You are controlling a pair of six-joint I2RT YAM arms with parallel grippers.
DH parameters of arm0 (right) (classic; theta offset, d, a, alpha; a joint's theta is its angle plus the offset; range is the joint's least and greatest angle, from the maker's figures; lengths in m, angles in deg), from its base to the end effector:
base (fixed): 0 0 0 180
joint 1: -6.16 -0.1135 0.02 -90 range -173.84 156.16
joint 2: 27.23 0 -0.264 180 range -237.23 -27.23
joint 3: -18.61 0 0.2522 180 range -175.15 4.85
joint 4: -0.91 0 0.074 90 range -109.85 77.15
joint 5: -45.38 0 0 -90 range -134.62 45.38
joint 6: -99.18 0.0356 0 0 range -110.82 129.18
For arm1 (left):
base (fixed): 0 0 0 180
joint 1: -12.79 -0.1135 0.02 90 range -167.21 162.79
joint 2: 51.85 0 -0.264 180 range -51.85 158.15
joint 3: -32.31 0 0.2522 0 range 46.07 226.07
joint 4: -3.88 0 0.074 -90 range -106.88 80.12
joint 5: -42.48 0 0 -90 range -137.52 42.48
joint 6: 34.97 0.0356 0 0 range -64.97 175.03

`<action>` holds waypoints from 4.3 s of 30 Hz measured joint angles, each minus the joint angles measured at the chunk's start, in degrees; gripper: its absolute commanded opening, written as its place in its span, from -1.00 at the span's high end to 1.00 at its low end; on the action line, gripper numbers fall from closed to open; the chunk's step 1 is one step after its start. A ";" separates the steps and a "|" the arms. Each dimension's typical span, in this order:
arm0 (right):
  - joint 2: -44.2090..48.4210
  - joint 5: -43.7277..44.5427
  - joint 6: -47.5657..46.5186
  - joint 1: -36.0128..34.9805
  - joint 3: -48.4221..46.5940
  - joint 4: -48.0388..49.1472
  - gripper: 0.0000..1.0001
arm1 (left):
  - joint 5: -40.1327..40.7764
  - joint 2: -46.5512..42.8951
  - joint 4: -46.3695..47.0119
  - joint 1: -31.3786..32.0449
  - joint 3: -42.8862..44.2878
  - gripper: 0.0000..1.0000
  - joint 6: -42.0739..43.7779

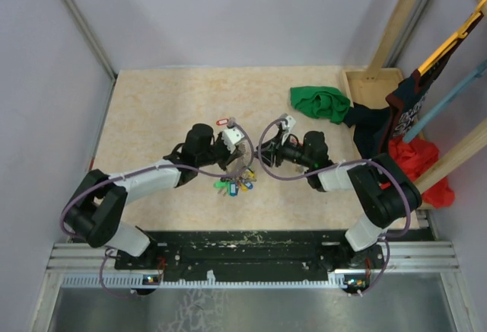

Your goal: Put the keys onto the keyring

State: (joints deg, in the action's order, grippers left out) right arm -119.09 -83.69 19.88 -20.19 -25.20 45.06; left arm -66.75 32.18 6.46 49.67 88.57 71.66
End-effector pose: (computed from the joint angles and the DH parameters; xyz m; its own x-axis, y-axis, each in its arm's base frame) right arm 0.2576 0.1526 0.1829 -0.2285 0.0477 -0.9724 -0.8810 0.4150 0.2274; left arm 0.2434 -0.1973 0.2128 -0.0958 0.4097 -0.9072 0.8688 0.4792 0.1247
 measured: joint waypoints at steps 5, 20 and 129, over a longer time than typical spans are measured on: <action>-0.02 3.43 3.67 1.27 -0.83 -9.44 0.20 | 1.70 5.40 -0.57 -0.13 0.28 1.00 0.35; -1.86 -1.53 -2.86 1.46 1.20 -5.09 0.18 | -2.12 7.87 -3.58 0.17 2.86 1.00 5.29; -20.02 -20.13 -4.79 -2.36 -3.80 19.19 1.00 | -22.21 1.92 27.69 -8.39 -18.12 0.27 -6.36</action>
State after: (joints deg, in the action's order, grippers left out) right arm -139.11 -103.82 15.09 -22.55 -29.00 64.25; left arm -88.95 34.10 34.15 41.28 70.45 65.30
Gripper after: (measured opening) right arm 0.008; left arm 0.378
